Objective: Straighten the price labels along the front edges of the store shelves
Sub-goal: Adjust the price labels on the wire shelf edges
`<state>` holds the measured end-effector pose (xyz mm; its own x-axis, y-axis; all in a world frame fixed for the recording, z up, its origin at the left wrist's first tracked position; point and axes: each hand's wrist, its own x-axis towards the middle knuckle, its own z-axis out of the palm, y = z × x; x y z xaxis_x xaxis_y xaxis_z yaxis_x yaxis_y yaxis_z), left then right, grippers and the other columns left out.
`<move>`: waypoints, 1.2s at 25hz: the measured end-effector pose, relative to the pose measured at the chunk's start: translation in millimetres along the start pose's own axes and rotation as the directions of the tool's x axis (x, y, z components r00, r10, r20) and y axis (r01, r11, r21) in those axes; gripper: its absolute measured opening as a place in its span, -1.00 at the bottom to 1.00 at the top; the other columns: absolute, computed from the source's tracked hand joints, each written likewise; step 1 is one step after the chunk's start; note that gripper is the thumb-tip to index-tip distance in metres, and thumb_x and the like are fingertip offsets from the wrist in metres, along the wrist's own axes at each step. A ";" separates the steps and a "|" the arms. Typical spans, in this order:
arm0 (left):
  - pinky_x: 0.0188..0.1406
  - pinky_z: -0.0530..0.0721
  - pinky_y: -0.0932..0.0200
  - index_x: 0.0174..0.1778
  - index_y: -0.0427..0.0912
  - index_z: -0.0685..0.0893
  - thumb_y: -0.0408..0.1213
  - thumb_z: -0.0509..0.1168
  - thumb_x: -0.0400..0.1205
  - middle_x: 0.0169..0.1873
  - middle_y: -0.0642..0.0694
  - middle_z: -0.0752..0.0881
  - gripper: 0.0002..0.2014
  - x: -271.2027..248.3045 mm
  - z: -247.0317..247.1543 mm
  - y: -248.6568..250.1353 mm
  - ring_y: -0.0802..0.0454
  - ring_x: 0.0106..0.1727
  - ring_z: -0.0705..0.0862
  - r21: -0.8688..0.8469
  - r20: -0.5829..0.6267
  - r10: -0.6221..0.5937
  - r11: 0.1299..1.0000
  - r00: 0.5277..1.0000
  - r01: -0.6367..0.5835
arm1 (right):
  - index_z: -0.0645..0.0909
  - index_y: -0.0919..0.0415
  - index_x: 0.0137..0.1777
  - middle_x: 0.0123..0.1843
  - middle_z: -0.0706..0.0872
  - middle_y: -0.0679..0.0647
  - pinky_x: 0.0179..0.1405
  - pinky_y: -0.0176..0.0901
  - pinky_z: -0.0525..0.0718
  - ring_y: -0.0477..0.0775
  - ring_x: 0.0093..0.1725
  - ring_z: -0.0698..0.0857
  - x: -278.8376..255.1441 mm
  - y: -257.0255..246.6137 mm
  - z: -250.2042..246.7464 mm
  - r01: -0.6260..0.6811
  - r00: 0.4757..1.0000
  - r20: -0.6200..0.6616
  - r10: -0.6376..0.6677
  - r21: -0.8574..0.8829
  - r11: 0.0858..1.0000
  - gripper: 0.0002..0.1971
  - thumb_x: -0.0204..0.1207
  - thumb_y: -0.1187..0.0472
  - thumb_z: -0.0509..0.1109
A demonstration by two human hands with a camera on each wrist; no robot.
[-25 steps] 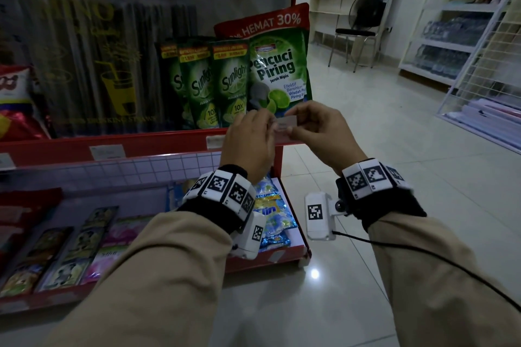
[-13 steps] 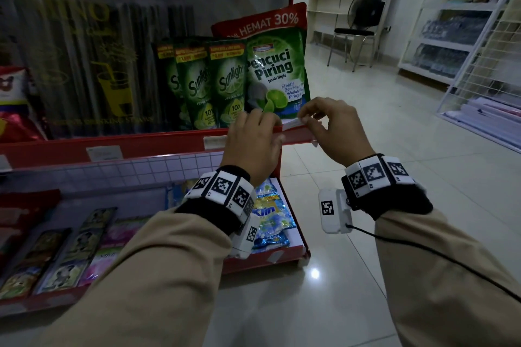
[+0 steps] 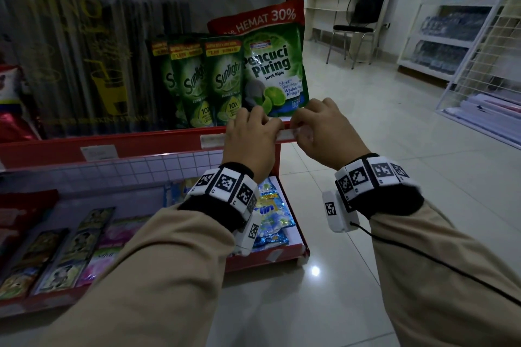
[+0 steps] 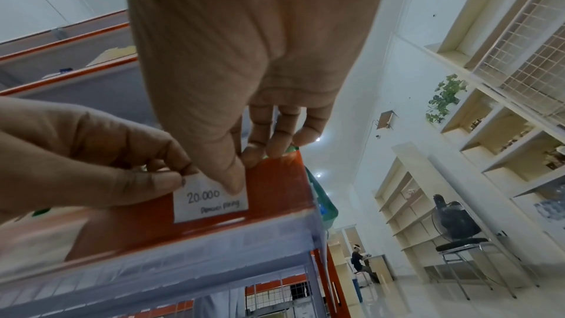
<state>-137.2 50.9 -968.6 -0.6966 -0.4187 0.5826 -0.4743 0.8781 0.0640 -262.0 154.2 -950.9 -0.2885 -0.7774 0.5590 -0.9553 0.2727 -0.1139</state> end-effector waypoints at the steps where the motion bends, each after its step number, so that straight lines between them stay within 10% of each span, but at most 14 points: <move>1: 0.11 0.39 -0.03 0.19 0.00 0.57 -0.27 0.19 0.65 0.08 -0.08 0.52 -0.78 0.1 0.1 0.3 -0.13 0.14 0.41 -0.005 -0.006 -0.003 1.000 1.000 0.003 | 0.66 0.15 0.06 0.07 0.60 0.11 -0.05 -0.19 0.40 0.13 0.08 0.43 0.2 0.4 -0.3 0.008 1.000 0.007 -0.008 -0.008 1.000 -0.83 0.50 0.19 0.37; 17: 0.08 0.39 0.05 0.11 -0.10 0.64 -0.13 0.17 0.71 0.03 -0.07 0.59 -0.80 -0.6 -0.6 -4.7 -0.08 0.10 0.44 -0.083 -0.047 0.021 0.996 0.999 -0.025 | 0.67 0.10 0.09 0.12 0.59 0.11 0.03 -0.12 0.49 0.11 0.18 0.46 3.1 0.8 -9.6 -0.028 0.997 0.078 0.025 0.035 0.999 -0.84 0.52 0.19 0.41; 30: 0.00 0.48 -0.06 0.05 -0.09 0.72 -0.32 0.33 0.58 -0.02 -0.08 0.66 -0.84 -20.6 -3.1 -14.6 -0.19 0.09 0.53 -0.015 -0.234 0.057 0.998 0.971 -0.062 | 0.68 0.24 0.03 0.05 0.62 0.17 0.00 -0.18 0.49 0.18 0.14 0.52 -12.7 -1.8 9.8 -0.059 0.978 -0.187 0.093 0.182 0.982 -0.82 0.43 0.33 0.46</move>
<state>-114.2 47.4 -979.0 -0.5769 -0.3023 0.7588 -0.4222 0.9056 0.0398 -257.3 158.0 -965.8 -0.3595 -0.6286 0.6896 -0.9323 0.2107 -0.2940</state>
